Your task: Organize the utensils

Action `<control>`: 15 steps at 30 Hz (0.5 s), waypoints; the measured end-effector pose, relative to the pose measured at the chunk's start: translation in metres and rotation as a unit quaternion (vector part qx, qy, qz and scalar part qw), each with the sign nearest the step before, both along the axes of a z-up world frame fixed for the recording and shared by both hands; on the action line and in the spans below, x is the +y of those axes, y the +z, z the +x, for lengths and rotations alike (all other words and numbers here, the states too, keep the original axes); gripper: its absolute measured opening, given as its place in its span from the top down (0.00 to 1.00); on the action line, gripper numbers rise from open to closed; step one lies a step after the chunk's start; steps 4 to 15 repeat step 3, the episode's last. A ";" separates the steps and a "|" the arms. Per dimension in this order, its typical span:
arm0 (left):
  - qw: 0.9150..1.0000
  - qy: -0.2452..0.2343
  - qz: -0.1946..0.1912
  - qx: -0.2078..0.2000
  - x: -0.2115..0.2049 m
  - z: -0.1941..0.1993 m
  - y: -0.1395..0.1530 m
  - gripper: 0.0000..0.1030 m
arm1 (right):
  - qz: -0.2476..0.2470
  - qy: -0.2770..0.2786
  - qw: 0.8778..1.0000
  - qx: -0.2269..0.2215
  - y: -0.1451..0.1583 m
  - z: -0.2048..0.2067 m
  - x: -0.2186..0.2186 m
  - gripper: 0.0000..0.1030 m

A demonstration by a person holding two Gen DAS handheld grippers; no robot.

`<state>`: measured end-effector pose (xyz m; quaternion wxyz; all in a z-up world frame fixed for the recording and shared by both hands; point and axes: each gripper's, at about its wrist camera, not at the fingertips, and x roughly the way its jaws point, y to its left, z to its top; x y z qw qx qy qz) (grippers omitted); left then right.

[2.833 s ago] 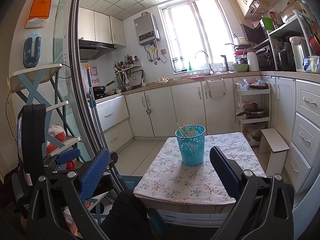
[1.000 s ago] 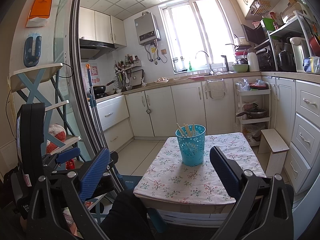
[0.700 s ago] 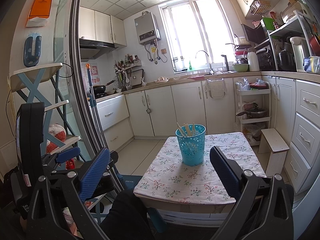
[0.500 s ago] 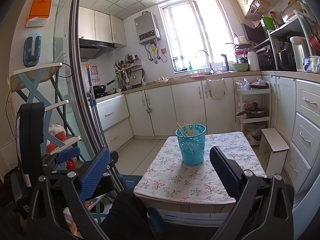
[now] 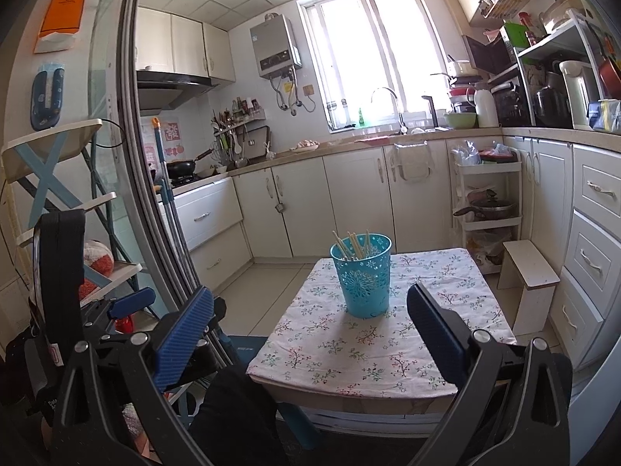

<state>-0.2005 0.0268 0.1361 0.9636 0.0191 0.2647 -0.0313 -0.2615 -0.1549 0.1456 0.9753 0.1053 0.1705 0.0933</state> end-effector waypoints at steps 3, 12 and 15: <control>1.000 -0.002 -0.004 0.018 0.004 0.023 -0.006 0.07 | -0.002 -0.006 1.000 0.013 -0.005 0.017 -0.003 0.07; 1.000 -0.002 -0.004 0.018 0.004 0.023 -0.006 0.07 | -0.002 -0.006 1.000 0.013 -0.005 0.017 -0.003 0.07; 1.000 -0.002 -0.004 0.018 0.004 0.023 -0.006 0.07 | -0.002 -0.006 1.000 0.013 -0.005 0.017 -0.003 0.07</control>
